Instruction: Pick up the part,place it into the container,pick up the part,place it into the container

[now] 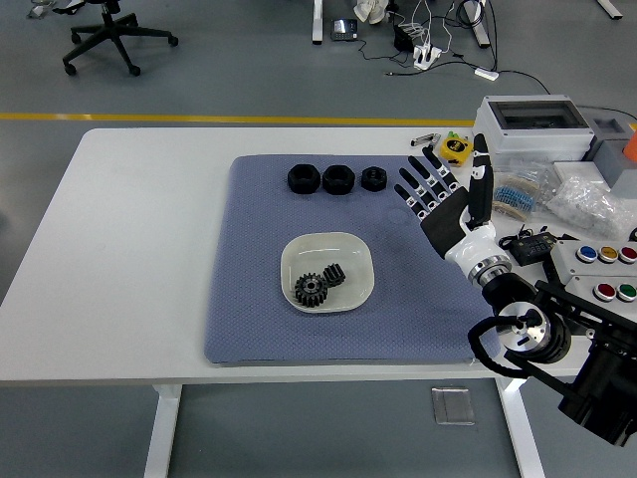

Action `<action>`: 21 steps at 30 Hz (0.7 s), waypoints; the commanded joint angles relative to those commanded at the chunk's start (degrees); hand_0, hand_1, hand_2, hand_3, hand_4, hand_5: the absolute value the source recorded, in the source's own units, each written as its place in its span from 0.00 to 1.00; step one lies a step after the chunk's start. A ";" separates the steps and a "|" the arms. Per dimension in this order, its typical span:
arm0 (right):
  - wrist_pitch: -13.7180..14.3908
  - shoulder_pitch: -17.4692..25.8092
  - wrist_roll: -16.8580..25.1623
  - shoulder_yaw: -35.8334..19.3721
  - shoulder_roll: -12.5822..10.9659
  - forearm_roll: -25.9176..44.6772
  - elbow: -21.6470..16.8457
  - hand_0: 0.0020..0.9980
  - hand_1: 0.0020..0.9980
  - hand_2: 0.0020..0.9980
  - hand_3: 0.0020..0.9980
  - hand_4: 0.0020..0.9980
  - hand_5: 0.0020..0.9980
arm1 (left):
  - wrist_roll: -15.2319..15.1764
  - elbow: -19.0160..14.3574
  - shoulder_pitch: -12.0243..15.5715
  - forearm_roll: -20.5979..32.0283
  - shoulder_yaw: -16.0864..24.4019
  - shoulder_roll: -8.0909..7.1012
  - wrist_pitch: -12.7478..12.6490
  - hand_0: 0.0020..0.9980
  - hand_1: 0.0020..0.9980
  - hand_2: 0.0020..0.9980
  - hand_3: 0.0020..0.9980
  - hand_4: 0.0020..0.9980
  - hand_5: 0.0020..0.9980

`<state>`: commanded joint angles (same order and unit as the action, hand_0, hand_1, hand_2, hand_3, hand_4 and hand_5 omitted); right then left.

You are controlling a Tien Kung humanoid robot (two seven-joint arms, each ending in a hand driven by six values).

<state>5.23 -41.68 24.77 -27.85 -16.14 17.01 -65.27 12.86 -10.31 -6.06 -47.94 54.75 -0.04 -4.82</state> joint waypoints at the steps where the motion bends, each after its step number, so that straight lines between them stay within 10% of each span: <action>1: 0.38 0.14 -0.14 -0.31 -0.22 0.14 -0.32 1.00 0.87 0.87 0.90 1.00 0.96 | -0.06 0.00 -0.05 0.25 -0.19 -0.01 -0.04 0.83 0.76 0.80 0.58 0.49 0.78; 7: 6.11 1.49 5.85 -2.69 -2.59 8.09 -4.71 0.85 0.80 0.81 0.85 1.00 0.94 | -1.19 0.00 -1.20 8.03 -5.89 0.04 -1.27 0.83 0.77 0.80 0.58 0.48 0.79; 21: 19.25 2.04 1.73 -4.69 -7.38 -17.82 -14.13 0.76 0.75 0.76 0.73 0.99 0.81 | 0.15 0.00 -1.80 6.33 -5.34 0.04 -1.32 0.83 0.77 0.80 0.57 0.48 0.79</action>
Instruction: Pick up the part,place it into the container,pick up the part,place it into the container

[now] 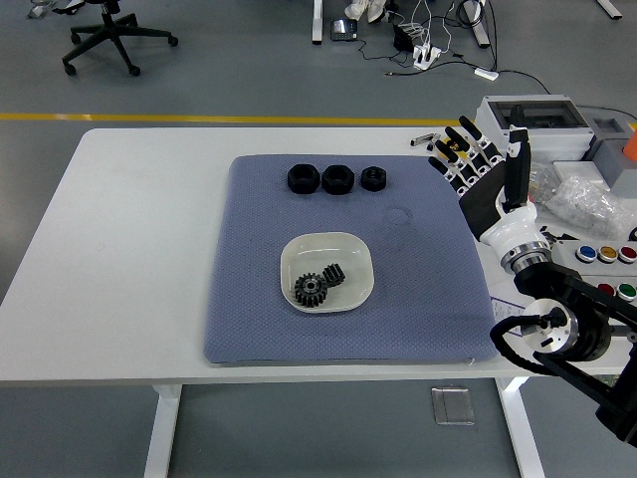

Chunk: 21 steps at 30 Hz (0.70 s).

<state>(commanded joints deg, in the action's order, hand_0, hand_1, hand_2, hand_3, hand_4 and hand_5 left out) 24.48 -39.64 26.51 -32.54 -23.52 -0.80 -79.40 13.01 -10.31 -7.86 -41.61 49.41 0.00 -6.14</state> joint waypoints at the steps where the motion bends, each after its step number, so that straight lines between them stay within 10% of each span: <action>1: 1.20 -0.20 -1.34 0.12 -0.27 -2.23 0.21 0.76 0.75 0.76 0.73 0.99 0.81 | 0.05 0.00 0.02 -0.09 0.11 0.00 0.05 0.83 0.77 0.80 0.57 0.48 0.79; 5: 2.82 -1.34 -7.62 1.50 -1.78 -11.55 1.31 0.78 0.77 0.79 0.77 1.00 0.80 | 0.35 0.00 -0.07 -0.69 -0.07 0.00 0.60 0.83 0.77 0.80 0.57 0.48 0.79; 10: -1.70 -3.26 -10.03 4.79 -2.11 -23.47 3.97 0.83 0.82 0.83 0.86 1.00 0.80 | 0.81 -0.06 0.17 -2.45 1.23 0.00 0.94 0.83 0.78 0.81 0.57 0.48 0.79; 21: -14.43 -11.70 -6.97 14.43 1.11 -4.13 19.63 0.84 0.83 0.84 0.87 1.00 0.83 | 2.31 -0.35 2.08 -10.06 8.63 0.00 1.16 0.83 0.77 0.80 0.58 0.47 0.77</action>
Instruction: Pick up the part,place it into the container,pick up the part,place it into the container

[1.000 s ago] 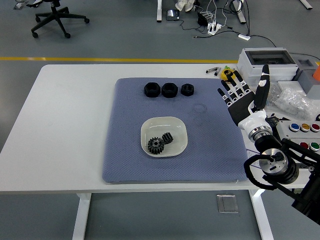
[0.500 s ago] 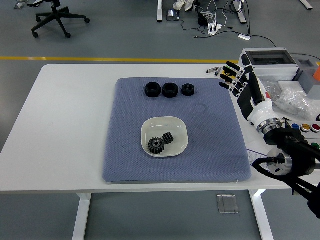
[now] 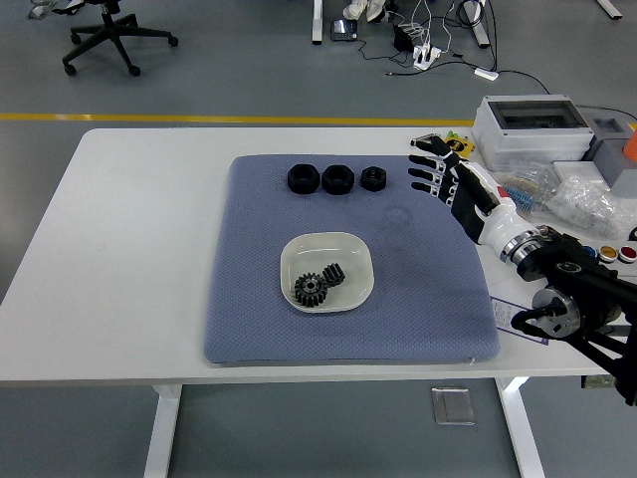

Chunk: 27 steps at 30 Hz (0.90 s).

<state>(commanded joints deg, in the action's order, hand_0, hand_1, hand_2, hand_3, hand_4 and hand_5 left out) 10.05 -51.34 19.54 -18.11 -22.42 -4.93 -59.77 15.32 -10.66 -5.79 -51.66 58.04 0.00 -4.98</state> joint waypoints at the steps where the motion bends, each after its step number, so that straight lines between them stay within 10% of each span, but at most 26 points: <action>1: -0.36 -0.70 -0.11 0.26 0.30 1.03 1.43 0.84 0.83 0.84 0.87 1.00 0.83 | -0.02 0.00 0.13 0.19 -0.09 0.00 0.00 0.83 0.77 0.80 0.58 0.47 0.77; 17: -6.78 -11.46 -8.27 6.21 3.97 7.52 19.70 0.82 0.81 0.81 0.84 1.00 0.85 | 0.88 -0.03 1.09 -1.46 1.52 0.00 0.26 0.83 0.78 0.81 0.58 0.47 0.75; 27: -9.41 -16.71 -12.10 4.14 0.83 17.45 28.50 0.81 0.80 0.80 0.81 1.00 0.87 | 0.60 0.08 0.98 -0.91 0.93 -0.38 0.35 0.83 0.77 0.80 0.58 0.48 0.74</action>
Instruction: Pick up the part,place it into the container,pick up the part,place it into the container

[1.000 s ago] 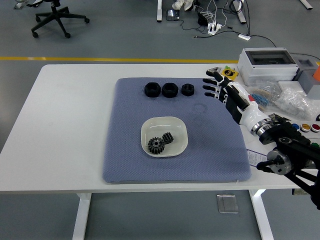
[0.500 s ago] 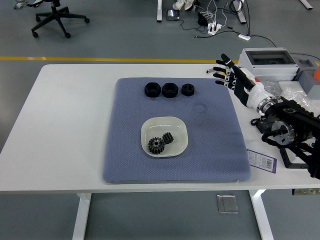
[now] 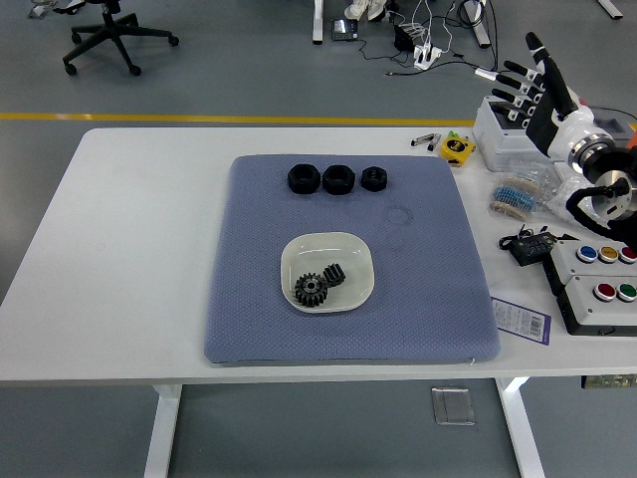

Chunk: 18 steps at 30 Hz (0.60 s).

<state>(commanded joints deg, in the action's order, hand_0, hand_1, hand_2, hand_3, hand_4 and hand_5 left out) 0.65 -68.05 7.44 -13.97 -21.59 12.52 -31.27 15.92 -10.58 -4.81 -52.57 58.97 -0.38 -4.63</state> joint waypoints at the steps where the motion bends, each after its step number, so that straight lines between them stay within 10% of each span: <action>1: -0.18 -0.08 -0.49 -0.66 -0.87 -0.55 -0.07 0.81 0.80 0.80 0.81 1.00 0.87 | -0.14 0.05 -0.07 0.22 -0.07 0.00 -0.06 0.83 0.77 0.80 0.58 0.48 0.74; 9: -1.75 1.31 -3.03 -4.07 -7.24 -2.79 -0.51 0.81 0.79 0.80 0.82 1.00 0.88 | -0.43 0.15 -0.08 1.13 -0.37 0.21 -0.36 0.83 0.78 0.81 0.58 0.49 0.74; 18: -1.55 2.95 -1.40 -5.78 -8.70 -0.66 -1.08 0.82 0.79 0.80 0.85 1.00 0.89 | -0.21 0.17 0.08 0.93 -0.23 0.38 -0.19 0.83 0.78 0.81 0.58 0.49 0.74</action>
<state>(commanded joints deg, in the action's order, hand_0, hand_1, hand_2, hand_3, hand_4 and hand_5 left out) -0.90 -65.10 6.04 -19.74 -30.29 11.86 -32.34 15.71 -10.42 -4.73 -51.65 58.74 0.00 -4.82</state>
